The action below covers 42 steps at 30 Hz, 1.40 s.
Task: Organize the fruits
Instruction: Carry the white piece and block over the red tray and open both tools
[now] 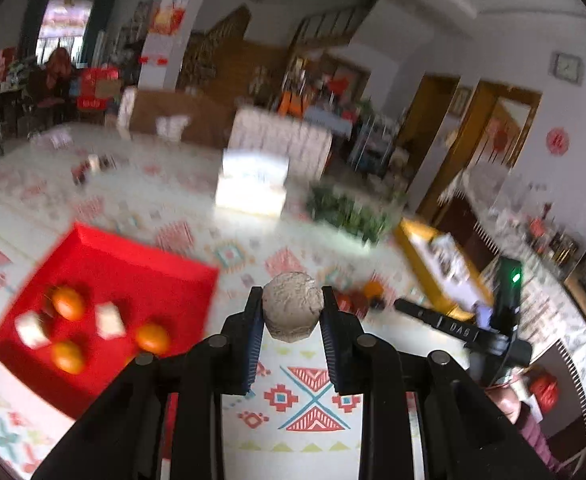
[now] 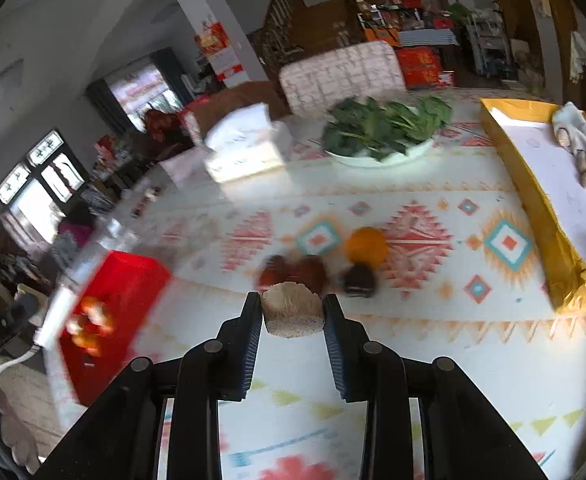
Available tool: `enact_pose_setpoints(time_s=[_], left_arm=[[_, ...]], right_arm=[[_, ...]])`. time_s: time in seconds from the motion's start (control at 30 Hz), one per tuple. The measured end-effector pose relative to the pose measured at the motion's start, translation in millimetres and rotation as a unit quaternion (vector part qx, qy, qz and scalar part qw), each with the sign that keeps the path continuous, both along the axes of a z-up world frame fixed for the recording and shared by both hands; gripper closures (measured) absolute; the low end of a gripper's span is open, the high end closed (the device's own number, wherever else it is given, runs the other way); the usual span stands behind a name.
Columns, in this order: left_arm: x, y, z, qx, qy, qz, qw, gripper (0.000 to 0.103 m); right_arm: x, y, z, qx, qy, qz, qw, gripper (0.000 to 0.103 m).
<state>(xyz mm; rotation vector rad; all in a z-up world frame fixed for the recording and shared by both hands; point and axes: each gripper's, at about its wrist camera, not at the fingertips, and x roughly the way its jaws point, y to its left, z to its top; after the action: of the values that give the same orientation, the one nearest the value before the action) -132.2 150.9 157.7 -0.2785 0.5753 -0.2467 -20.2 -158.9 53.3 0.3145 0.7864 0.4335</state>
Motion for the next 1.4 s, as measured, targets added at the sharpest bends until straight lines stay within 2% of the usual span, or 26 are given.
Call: enact_pose_setpoints(time_s=[0.07, 0.17, 0.27, 0.37, 0.47, 0.53, 0.6, 0.7, 0.87, 0.97, 1.07, 1.23, 1.4], left_arm=[[-20.5, 13.9, 28.0, -0.004, -0.032, -0.003, 0.9995, 0.077], [-48.4, 31.8, 68.1, 0.008, -0.075, 0.000, 0.9972, 0.077], [-65.7, 49.4, 105.1, 0.048, -0.102, 0.033, 0.9931, 0.077], [-63.9, 71.5, 137.6, 0.085, -0.104, 0.073, 0.9883, 0.077], [-50.3, 94.8, 160.8, 0.128, -0.100, 0.126, 0.9787, 0.077], [-35.3, 111.3, 165.6, 0.144, -0.091, 0.153, 0.9733, 0.077], [-20.1, 128.0, 157.6, 0.144, -0.076, 0.170, 0.9719, 0.077], [8.9, 144.3, 117.9, 0.134, -0.041, 0.175, 0.9745, 0.077], [66.5, 163.5, 30.6, 0.090, 0.044, 0.156, 0.9826, 0.077], [96.2, 173.7, -18.3, 0.067, 0.097, 0.151, 0.9815, 0.077], [121.9, 178.9, -60.7, 0.052, 0.146, 0.145, 0.9772, 0.077], [152.3, 186.1, -101.4, 0.039, 0.196, 0.137, 0.9702, 0.077], [166.9, 191.9, -121.7, 0.027, 0.221, 0.138, 0.9650, 0.077]], right_arm=[[-8.4, 3.4, 16.4, 0.027, -0.007, 0.011, 1.000, 0.069], [-25.0, 15.1, 61.6, 0.037, -0.039, 0.028, 0.998, 0.069], [-38.4, 26.1, 113.4, 0.041, -0.078, 0.049, 0.995, 0.069], [-46.1, 43.0, 168.4, 0.046, -0.124, 0.075, 0.988, 0.069], [-47.1, 63.4, 219.1, 0.046, -0.165, 0.086, 0.981, 0.069], [-44.6, 79.2, 244.8, 0.043, -0.186, 0.092, 0.977, 0.069], [-38.2, 97.7, 254.9, 0.050, -0.184, 0.106, 0.976, 0.069], [-28.2, 134.7, 236.1, 0.035, -0.161, 0.126, 0.978, 0.069], [-0.1, 209.3, 135.7, -0.012, -0.068, 0.173, 0.982, 0.069], [15.2, 245.3, 79.2, -0.038, -0.024, 0.192, 0.980, 0.069], [33.5, 275.2, 38.5, -0.057, 0.008, 0.208, 0.977, 0.069], [49.1, 308.1, -4.1, -0.101, 0.029, 0.218, 0.970, 0.069], [59.4, 323.4, -27.0, -0.117, 0.046, 0.220, 0.967, 0.069]])
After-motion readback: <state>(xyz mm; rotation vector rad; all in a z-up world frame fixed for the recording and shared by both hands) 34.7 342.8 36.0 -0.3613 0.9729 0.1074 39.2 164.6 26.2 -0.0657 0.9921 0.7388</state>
